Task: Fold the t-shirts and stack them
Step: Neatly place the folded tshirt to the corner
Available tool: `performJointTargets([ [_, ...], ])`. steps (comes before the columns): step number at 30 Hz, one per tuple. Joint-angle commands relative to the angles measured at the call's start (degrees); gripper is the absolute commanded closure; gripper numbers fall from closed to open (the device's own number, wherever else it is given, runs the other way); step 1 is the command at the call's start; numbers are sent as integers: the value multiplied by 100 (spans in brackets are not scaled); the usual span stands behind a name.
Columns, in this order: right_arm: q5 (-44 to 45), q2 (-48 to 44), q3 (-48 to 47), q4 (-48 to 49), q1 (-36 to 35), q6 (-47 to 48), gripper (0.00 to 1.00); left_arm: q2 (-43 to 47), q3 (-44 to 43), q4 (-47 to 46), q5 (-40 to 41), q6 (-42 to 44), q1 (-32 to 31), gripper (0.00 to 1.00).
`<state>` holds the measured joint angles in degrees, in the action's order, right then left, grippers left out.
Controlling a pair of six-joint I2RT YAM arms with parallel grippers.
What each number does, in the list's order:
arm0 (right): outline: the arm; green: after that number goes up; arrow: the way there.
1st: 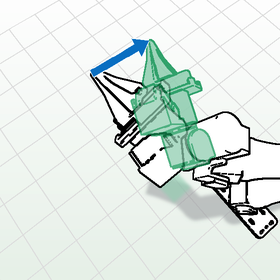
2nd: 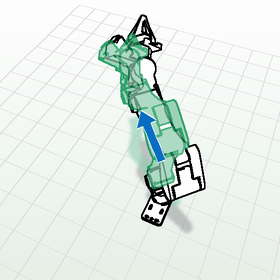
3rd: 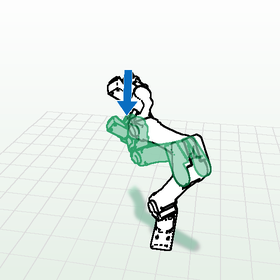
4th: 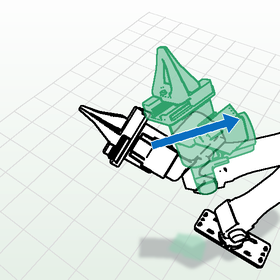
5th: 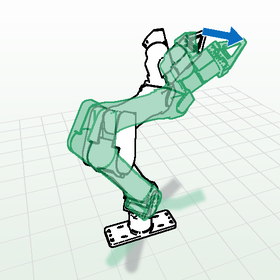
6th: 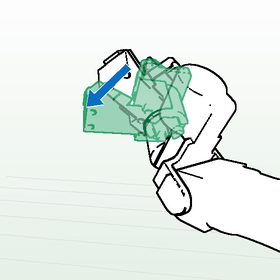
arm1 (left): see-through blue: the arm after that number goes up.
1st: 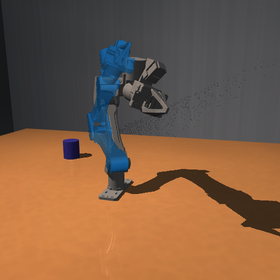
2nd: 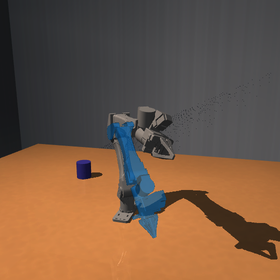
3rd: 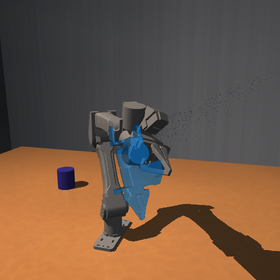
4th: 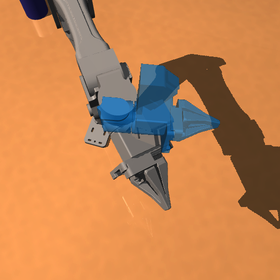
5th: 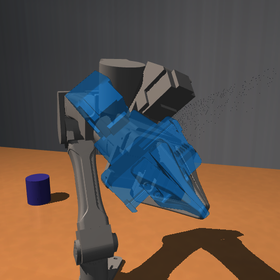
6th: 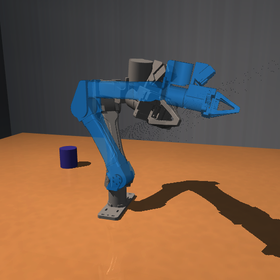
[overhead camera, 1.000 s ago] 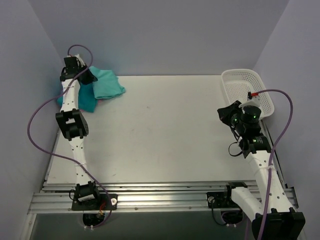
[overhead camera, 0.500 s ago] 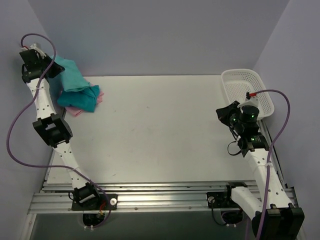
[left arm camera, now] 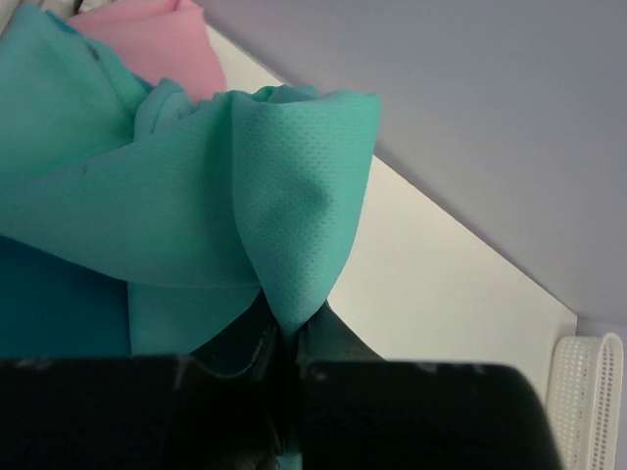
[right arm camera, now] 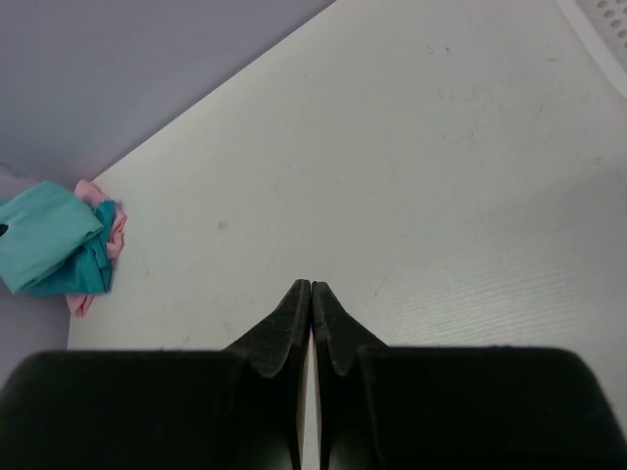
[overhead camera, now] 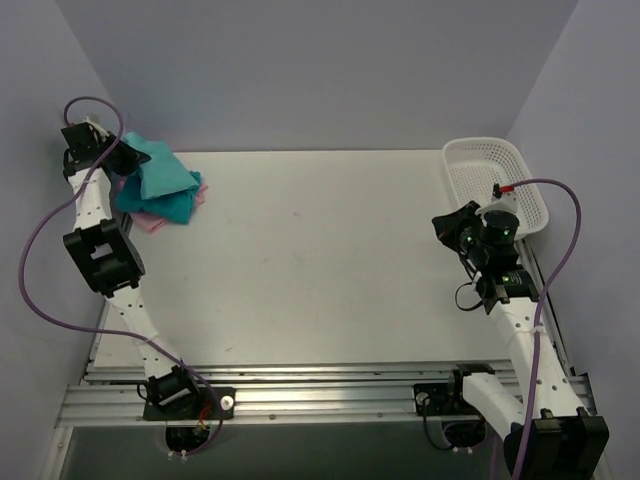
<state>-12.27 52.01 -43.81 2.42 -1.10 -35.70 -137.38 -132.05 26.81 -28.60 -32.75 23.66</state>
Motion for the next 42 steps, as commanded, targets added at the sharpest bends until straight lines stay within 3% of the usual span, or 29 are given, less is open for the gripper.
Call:
performJointTargets([
  [1, -73, -24, 22, 198, 14, 11, 100, 957, 660, -246, 836, -670, 208, 98],
  [6, -153, 29, 83, 303, -21, -16, 100, 2589, 3537, -1562, 2058, -1909, 613, 98],
  [8, -144, 55, 83, 295, -30, 11, 100, 3013, 4141, -1933, 2392, -2120, 788, 98],
  [10, -126, 64, 101, 295, -48, 20, 100, 3786, 4940, -2151, 3367, -2226, 833, 98],
  [13, -153, 72, 127, 356, -92, -7, 100, 4543, 5583, -2356, 3869, -2262, 947, 98],
  [18, -170, 134, 119, 453, -241, -86, 100, 4852, 6049, -2425, 3766, -2446, 1026, 98],
  [22, 22, 134, 66, 391, -425, -51, 100, 4835, 6437, -3180, 2993, -2561, 939, 98],
  [25, 93, 143, 66, 400, -452, -42, 100, 5002, 6000, -2884, 2861, -2106, 352, 98],
  [32, 199, 169, 48, 383, -522, -51, 100, 3440, 2074, -767, 1077, -849, -1570, 98],
  [33, 277, 161, 22, 348, -522, -42, 100, 2837, 886, -443, 710, -708, -1784, 98],
  [35, 357, 125, 4, 286, -531, 11, 100, 2035, -578, 830, 278, -417, -2293, 98],
  [36, 418, 134, -4, 268, -523, 19, 100, 1161, -1359, 1279, 50, -381, -2548, 98],
  [37, 436, 134, -22, 251, -531, 28, 100, 717, -2777, 1857, -527, -390, -2672, 98],
  [39, 480, 152, -39, 251, -531, 46, 100, -161, -3553, 1820, -1285, -818, -2919, 98],
  [41, 524, 169, -31, 233, -540, 55, 100, -315, -3155, 892, -2200, -1493, -3007, 98],
  [42, 559, 169, -31, 233, -531, 63, 100, -237, -2777, -61, -2437, -1680, -2999, 98],
])
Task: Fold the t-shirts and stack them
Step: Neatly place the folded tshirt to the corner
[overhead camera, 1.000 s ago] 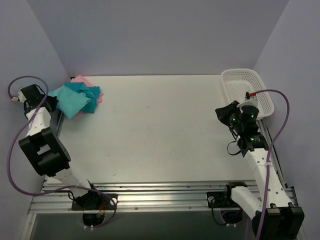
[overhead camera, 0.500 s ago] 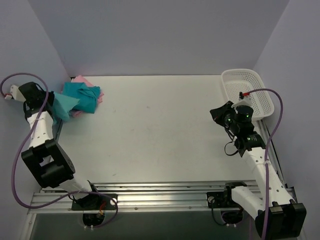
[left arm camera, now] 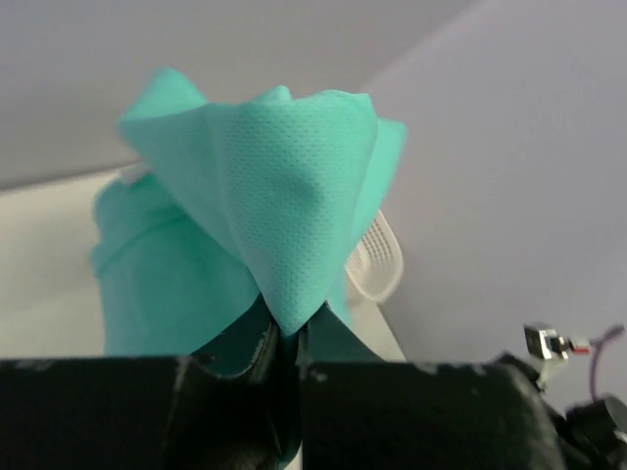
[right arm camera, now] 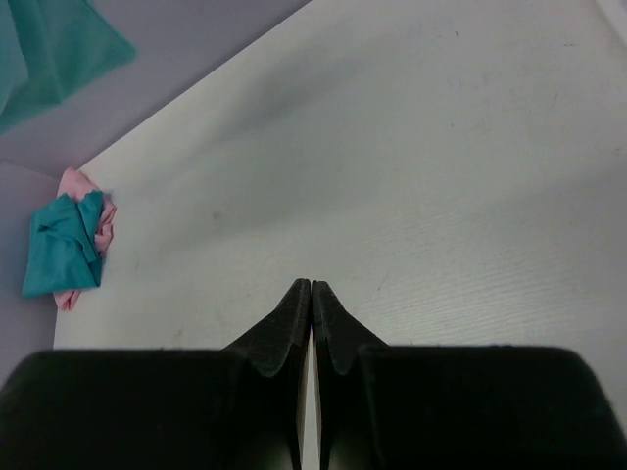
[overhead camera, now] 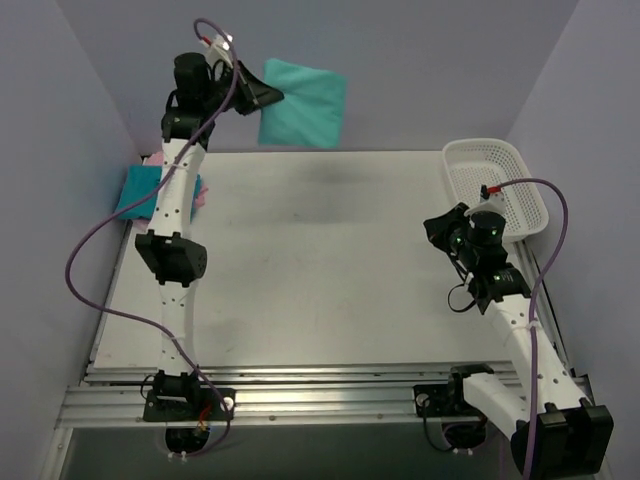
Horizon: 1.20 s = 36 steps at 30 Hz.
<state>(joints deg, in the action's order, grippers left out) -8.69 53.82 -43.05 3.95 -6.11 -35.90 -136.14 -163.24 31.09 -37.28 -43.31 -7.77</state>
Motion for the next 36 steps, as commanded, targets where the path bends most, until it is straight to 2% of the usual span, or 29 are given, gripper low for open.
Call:
performJointTargets([
  [1, 227, 5, -99, 71, -31, 92, 100, -300, 850, -699, -1581, -635, 196, 98],
  [5, 297, 23, -72, 36, -31, 136, 100, -185, 1494, -894, -1134, -494, 846, 98],
  [8, 324, 14, -46, 62, -39, 145, 100, -142, 2039, -1481, -870, -827, 1803, 98],
  [11, 324, 32, -37, 71, -39, 136, 100, -124, 3128, -2815, -755, -1336, 2717, 98],
  [12, 333, 32, -37, 71, -39, 145, 100, -228, 3610, -3680, -937, -1521, 2937, 98],
  [15, 394, 84, -63, 54, -39, 189, 100, -641, 4097, -4548, -1210, -2251, 3684, 98],
  [17, 377, 120, -90, 54, -31, 171, 100, -1009, 4020, -4586, -1448, -2471, 3966, 98],
  [20, 245, 181, -64, 177, -48, 101, 100, -1161, 3835, -4498, -1642, -2455, 3959, 98],
  [24, 289, 208, -55, 133, -57, 144, 100, -828, 4089, -4173, -1345, -1980, 3845, 98],
  [27, 333, 138, -11, 124, -57, 136, 100, -511, 4554, -4173, -1037, -1979, 3888, 94],
  [29, 280, 137, -11, 150, -66, 127, 100, -214, 4992, -4155, -739, -1953, 3941, 84],
  [31, 271, 137, -11, 133, -66, 118, 100, 24, 5257, -3928, -466, -1718, 4020, 62],
  [32, 262, 137, -2, 133, -66, 127, 100, 261, 5354, -3761, -299, -1577, 4046, 25],
  [33, 262, 111, 15, 133, -66, 118, 100, 394, 5512, -3420, 103, -1427, 4055, 15],
  [35, 262, 85, 33, 142, -66, 118, 100, 805, 5636, -3119, 579, -1005, 4047, 3],
  [36, 271, 85, 33, 142, -75, 118, 100, 938, 5776, -2718, 1016, -934, 4029, 6],
])
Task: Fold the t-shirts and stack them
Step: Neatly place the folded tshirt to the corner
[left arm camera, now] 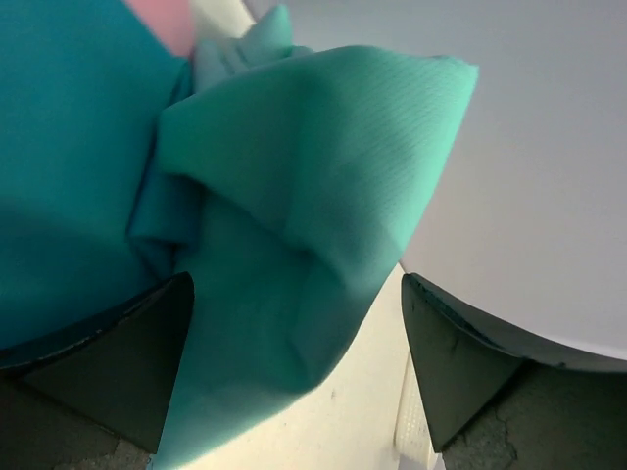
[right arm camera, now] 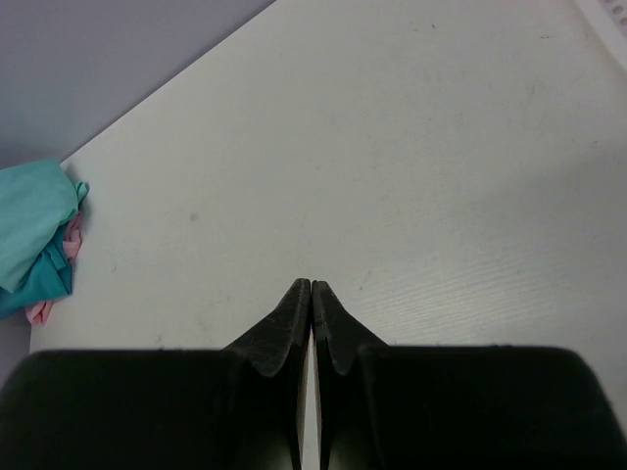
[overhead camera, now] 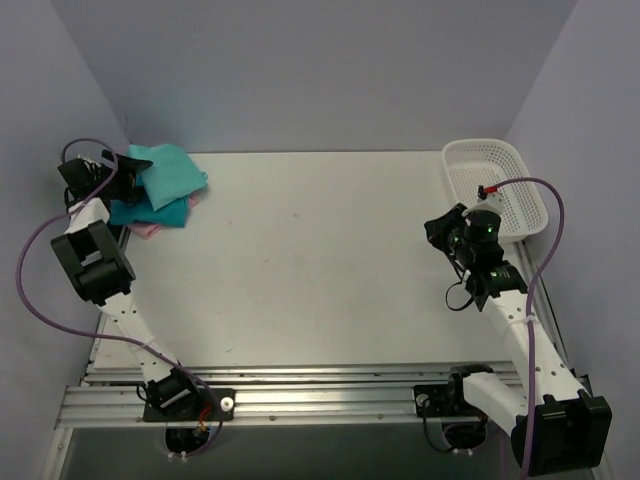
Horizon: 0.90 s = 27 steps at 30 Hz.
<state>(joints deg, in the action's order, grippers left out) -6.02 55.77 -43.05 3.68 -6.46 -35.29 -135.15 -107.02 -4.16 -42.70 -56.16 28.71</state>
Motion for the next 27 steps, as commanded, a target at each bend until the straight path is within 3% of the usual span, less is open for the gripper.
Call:
performJointTargets([
  [1, 5, -110, 33, 159, -40, 57, 100, 989, 216, 960, 1806, 456, 364, 6],
  [6, -4, -101, 42, 168, -40, 66, 100, 2298, 542, 1812, 3502, 685, 127, 6],
  [10, -31, -75, 51, 220, -48, 48, 100, 3221, 324, 2375, 5090, 1219, -330, 6],
  [14, -39, 48, 77, 343, -110, 5, 100, 4205, 278, 2553, 5745, 1634, -1137, 6],
  [17, 39, 153, 51, 361, -189, 22, 100, 4654, 471, 2491, 5745, 2090, -1735, 6],
  [20, 180, 224, 16, 317, -215, 110, 98, 4805, 708, 2613, 6044, 2925, -2912, 6],
  [22, 233, 242, -37, 273, -215, 145, 77, 4779, 1112, 2736, 6203, 3241, -3631, 6],
  [23, 259, 233, -46, 247, -224, 162, 62, 4788, 1313, 2771, 6351, 3260, -3801, 6],
  [24, 303, 215, -72, 247, -250, 163, 31, 4823, 1855, 2711, 6788, 3261, -3959, 6],
  [26, 373, 206, -107, 212, -294, 180, 1, 5111, 2499, 2422, 7142, 3313, -4460, 6],
  [27, 452, 215, -142, 160, -347, 189, 0, 5217, 2789, 2368, 7361, 3261, -4601, 6],
])
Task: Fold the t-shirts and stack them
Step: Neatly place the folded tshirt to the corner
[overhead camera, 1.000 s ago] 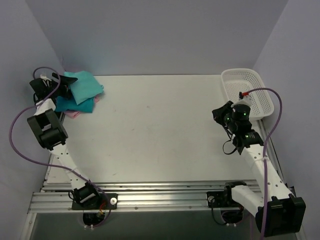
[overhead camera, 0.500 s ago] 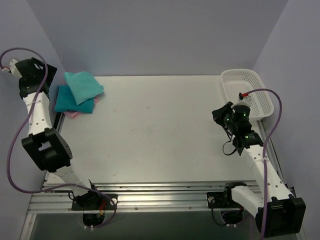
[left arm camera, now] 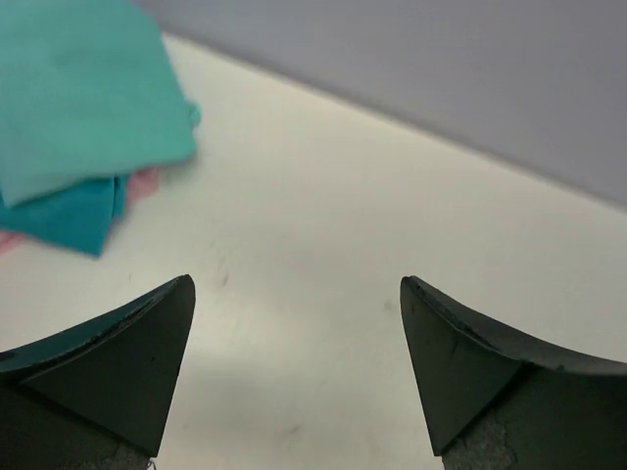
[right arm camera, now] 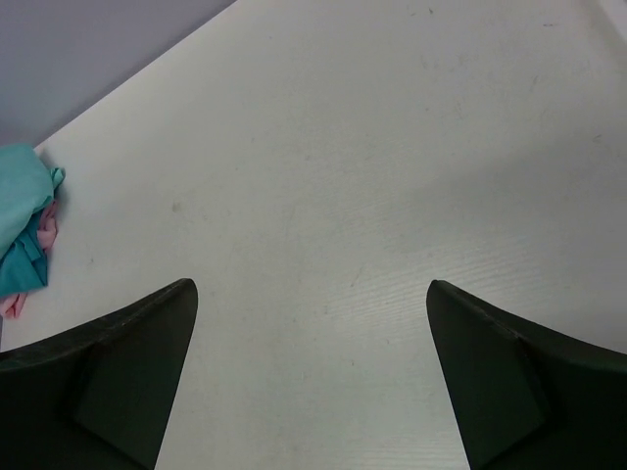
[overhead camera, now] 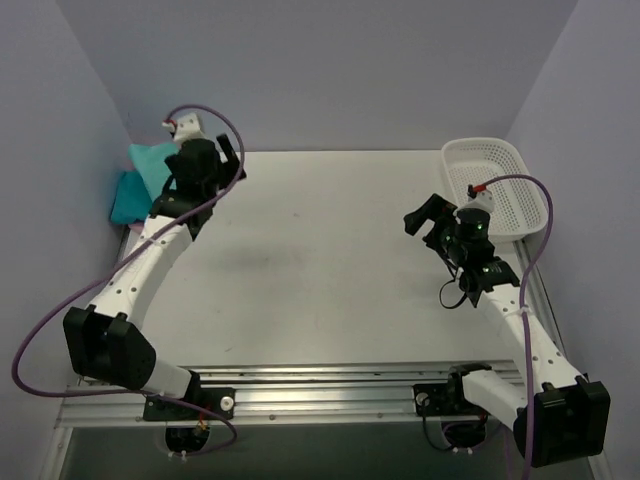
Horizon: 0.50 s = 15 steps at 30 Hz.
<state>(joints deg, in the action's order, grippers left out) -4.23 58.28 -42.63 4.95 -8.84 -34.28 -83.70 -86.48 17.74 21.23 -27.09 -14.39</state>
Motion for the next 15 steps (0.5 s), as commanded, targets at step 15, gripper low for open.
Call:
performJointTargets([
  [15, 1073, 886, -570, 129, -1172, -26, 0, 2278, 3976, -2277, 861, 810, -2106, 6],
])
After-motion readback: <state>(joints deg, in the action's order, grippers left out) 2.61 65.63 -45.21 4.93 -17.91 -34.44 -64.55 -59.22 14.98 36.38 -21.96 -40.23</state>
